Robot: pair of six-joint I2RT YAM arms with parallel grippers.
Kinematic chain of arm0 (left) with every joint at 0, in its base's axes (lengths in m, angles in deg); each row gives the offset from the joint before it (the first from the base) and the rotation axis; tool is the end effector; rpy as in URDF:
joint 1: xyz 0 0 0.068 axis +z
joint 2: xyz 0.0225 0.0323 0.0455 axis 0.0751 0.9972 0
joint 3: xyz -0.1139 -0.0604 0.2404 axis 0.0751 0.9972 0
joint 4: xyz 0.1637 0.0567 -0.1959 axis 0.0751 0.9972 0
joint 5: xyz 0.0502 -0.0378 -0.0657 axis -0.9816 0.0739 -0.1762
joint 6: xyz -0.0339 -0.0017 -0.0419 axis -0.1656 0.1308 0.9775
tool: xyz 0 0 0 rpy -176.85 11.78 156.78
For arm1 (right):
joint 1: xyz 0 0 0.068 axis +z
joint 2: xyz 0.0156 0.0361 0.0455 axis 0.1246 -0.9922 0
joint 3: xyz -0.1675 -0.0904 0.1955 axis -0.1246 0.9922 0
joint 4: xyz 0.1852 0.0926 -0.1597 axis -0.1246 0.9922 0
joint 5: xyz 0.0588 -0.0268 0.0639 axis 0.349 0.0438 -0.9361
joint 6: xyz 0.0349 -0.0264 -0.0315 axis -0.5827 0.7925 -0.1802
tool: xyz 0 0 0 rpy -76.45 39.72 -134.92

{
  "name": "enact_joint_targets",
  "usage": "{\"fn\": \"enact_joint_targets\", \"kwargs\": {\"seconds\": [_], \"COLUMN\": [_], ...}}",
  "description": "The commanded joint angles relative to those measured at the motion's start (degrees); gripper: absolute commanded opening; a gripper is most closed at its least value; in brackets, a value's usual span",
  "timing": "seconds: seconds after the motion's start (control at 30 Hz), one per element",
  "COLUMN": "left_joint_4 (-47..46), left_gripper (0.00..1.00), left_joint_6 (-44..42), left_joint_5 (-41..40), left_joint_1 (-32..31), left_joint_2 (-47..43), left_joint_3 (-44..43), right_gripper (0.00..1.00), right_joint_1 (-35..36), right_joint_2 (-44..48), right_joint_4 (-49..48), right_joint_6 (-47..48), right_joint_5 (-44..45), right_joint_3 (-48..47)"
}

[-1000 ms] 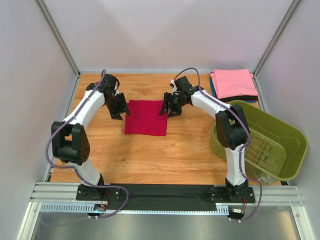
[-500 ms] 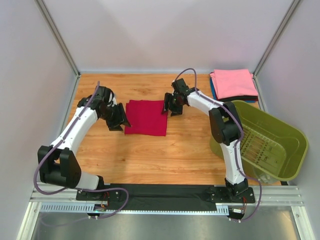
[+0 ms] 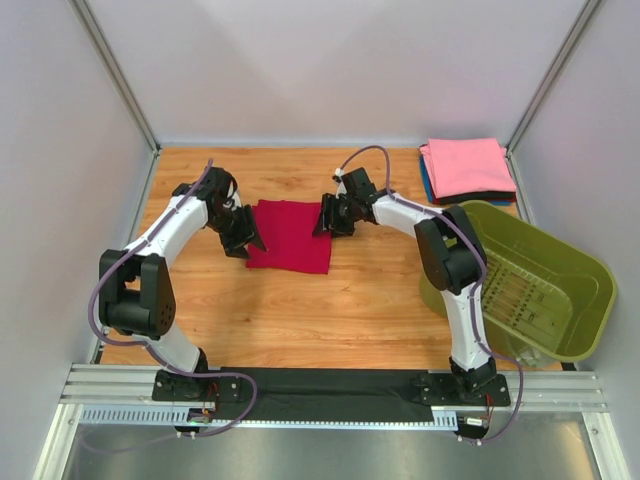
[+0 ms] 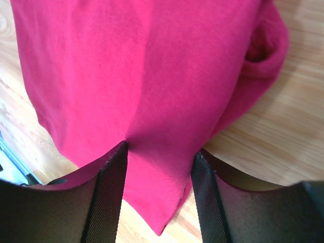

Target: Fold and stack the t-shirts

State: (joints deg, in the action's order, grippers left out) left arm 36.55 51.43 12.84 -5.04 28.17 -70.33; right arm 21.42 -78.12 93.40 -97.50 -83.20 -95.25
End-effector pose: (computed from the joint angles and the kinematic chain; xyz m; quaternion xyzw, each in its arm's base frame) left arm 0.3097 -0.0631 0.2349 -0.1755 0.9605 -0.2060 0.0654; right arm 0.4044 0.2368 0.1444 -0.0487 0.9353 0.3147 0.1542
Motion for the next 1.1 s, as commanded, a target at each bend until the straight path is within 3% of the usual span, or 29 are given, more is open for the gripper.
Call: {"fn": "enact_joint_targets", "kwargs": {"seconds": [0.0, 0.1, 0.33, 0.73, 0.93, 1.07], "left_joint_4": [0.2, 0.8, 0.0, 0.1, 0.5, 1.0], "left_gripper": [0.55, 0.55, 0.55, 0.55, 0.55, 0.55], "left_joint_6": [0.3, 0.3, 1.0, -0.1, 0.2, 0.4], "left_joint_5": [0.3, -0.3, -0.1, -0.2, 0.7, 0.3], "left_joint_1": [0.2, 0.2, 0.1, 0.1, -0.1, -0.3], "left_joint_2": [-0.9, -1.2, -2.0, -1.4, -2.3, -2.9], "left_joint_3": [-4.5, -5.2, -4.6, -3.8, -2.5, -2.1], "right_gripper": [0.52, 0.45, 0.01, 0.00, 0.00, 0.00], "right_joint_1": [1.2, 1.2, 0.4, -10.0, -14.7, -17.1], "right_joint_2": [-3.0, -3.5, -3.3, -8.7, -10.2, -13.3], "right_joint_4": [3.5, 3.9, 3.7, 32.9, 37.4, 41.0], "right_joint_6": [1.7, 2.2, 3.3, 12.6, 17.8, 21.5], "right_joint_5": [3.0, 4.5, 3.8, 16.5, 22.6, 29.0], "right_joint_3": [3.3, 2.9, -2.5, -25.0, -30.0, -40.6]}}
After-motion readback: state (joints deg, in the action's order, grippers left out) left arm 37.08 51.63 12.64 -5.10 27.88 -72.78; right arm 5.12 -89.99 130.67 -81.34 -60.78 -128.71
